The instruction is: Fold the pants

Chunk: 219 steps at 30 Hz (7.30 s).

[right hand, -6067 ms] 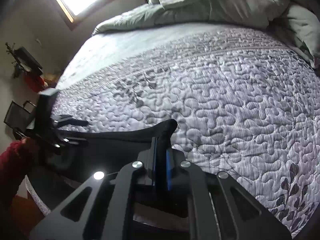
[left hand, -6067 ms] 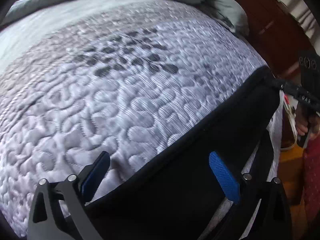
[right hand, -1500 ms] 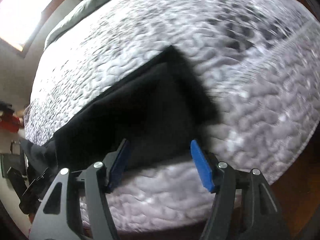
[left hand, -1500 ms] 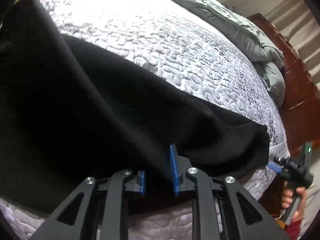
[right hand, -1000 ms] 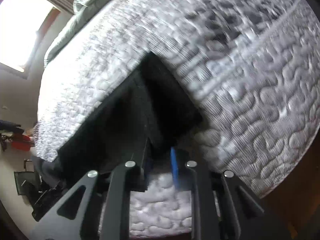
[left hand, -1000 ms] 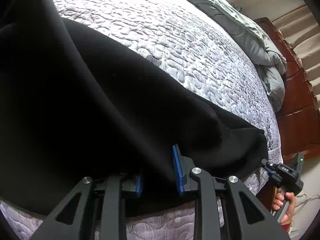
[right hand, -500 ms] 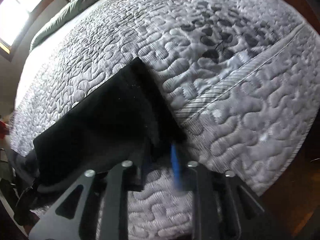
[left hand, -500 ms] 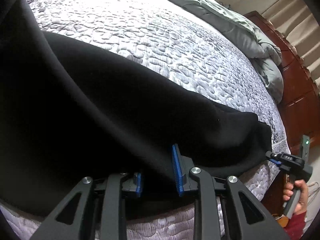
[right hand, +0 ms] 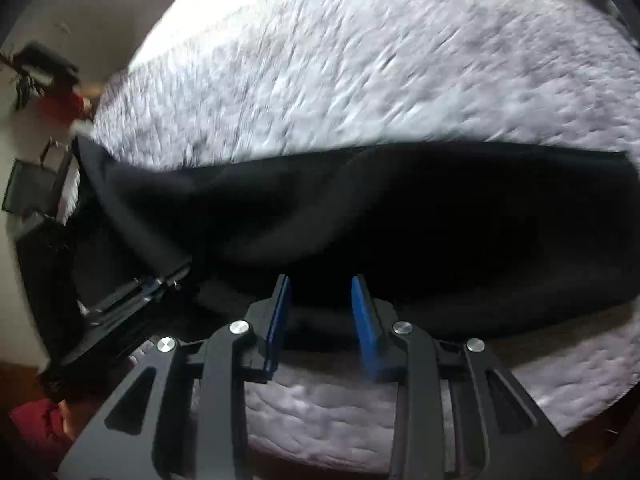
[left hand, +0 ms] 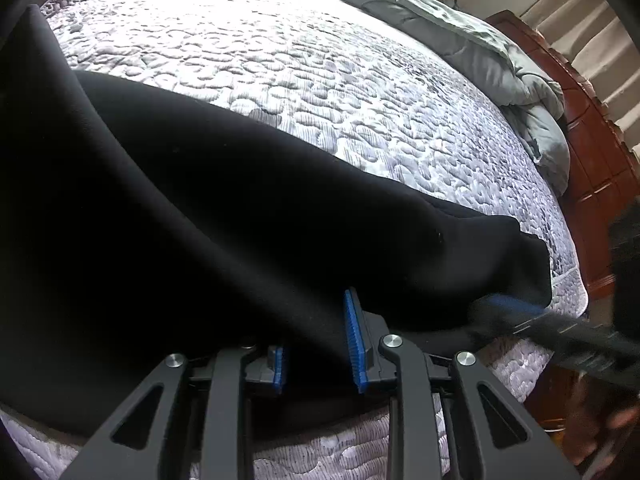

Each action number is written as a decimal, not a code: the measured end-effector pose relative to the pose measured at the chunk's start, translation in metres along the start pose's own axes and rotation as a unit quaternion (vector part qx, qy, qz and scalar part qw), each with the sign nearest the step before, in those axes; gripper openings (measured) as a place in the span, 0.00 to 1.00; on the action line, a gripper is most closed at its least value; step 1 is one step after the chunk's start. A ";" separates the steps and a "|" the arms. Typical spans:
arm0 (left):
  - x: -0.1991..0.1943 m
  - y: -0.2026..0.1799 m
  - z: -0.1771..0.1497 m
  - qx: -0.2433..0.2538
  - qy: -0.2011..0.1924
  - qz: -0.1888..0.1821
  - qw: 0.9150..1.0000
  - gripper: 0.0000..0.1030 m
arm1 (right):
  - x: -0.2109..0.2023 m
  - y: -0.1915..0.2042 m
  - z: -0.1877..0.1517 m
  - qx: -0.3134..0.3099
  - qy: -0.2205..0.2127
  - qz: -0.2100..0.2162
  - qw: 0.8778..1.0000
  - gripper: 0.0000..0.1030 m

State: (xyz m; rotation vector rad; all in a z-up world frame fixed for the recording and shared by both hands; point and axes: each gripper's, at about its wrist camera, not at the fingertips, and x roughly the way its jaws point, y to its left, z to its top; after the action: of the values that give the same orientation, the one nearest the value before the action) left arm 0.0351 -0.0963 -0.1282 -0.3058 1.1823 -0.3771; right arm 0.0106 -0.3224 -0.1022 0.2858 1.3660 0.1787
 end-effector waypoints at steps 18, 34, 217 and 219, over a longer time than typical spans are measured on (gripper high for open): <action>-0.053 0.081 0.106 -0.064 0.041 0.169 0.983 0.73 | 0.019 0.003 -0.024 0.003 -0.017 -0.026 1.000 0.31; -0.101 0.084 -0.001 -0.055 -0.100 0.132 0.985 0.09 | 0.006 -0.021 -0.025 0.016 -0.006 0.003 1.000 0.31; -0.110 0.168 0.004 -0.093 -0.087 0.128 0.983 0.86 | 0.033 0.197 0.079 -0.250 -0.054 0.052 0.965 0.27; -0.108 0.146 0.002 -0.060 -0.093 0.116 0.987 0.86 | 0.015 0.166 0.071 -0.227 -0.060 0.032 0.972 0.27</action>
State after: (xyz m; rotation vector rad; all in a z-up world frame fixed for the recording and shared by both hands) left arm 0.0195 0.0821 -0.0995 -0.2970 1.0458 -0.0728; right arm 0.0893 -0.1669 -0.0530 -0.0430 1.1590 0.5111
